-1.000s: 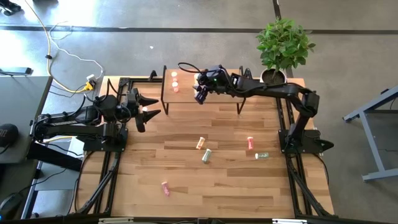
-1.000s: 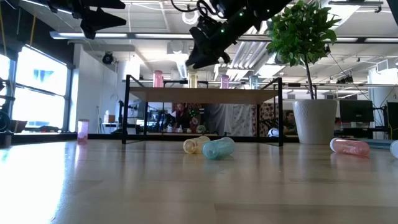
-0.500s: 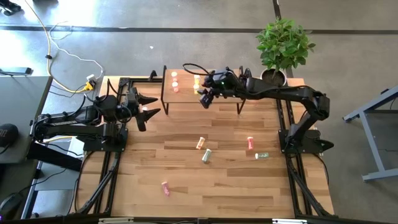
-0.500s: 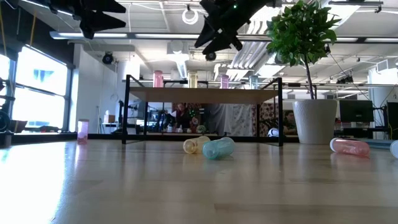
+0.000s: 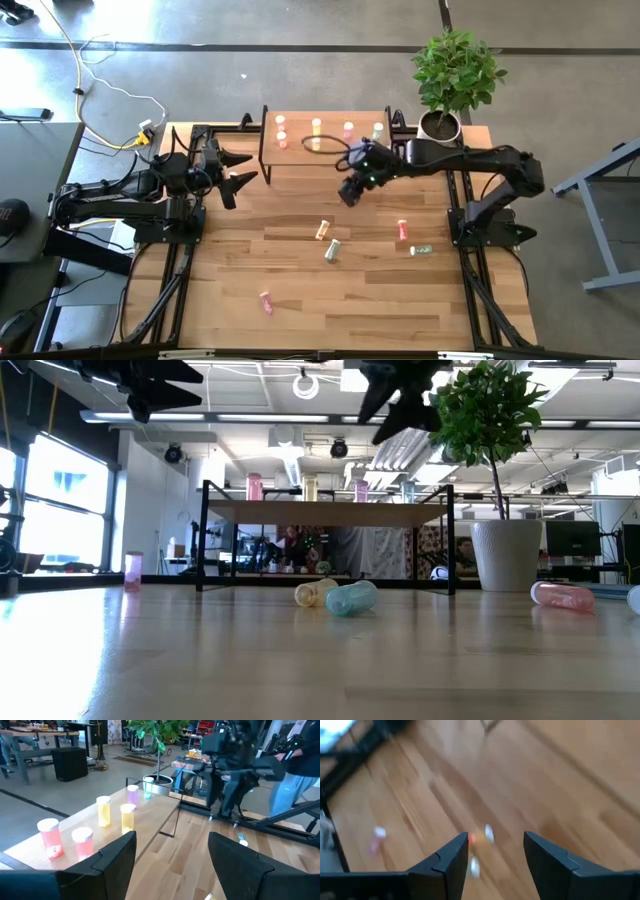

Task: Pick and place medicine bottles onto shelf by color
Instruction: Put the right blue pill bottle on the shelf aligned with the blue pill bottle

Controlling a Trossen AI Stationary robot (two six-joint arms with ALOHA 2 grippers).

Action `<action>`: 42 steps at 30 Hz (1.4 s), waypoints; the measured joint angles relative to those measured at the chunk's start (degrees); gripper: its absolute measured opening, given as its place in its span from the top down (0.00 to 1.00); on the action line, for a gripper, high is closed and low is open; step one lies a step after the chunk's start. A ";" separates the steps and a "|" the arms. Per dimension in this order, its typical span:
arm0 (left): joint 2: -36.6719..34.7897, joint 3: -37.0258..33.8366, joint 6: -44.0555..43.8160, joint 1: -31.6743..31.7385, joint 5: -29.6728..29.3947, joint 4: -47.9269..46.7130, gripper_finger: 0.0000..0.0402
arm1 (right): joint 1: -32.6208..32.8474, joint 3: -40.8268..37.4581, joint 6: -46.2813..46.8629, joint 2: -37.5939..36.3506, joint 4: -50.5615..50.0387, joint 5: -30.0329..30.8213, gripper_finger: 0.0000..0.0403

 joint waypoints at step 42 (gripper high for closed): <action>0.01 0.00 -4.28 0.00 -0.83 0.02 0.41 | 25.10 -17.34 8.55 -12.43 -33.86 0.47 0.55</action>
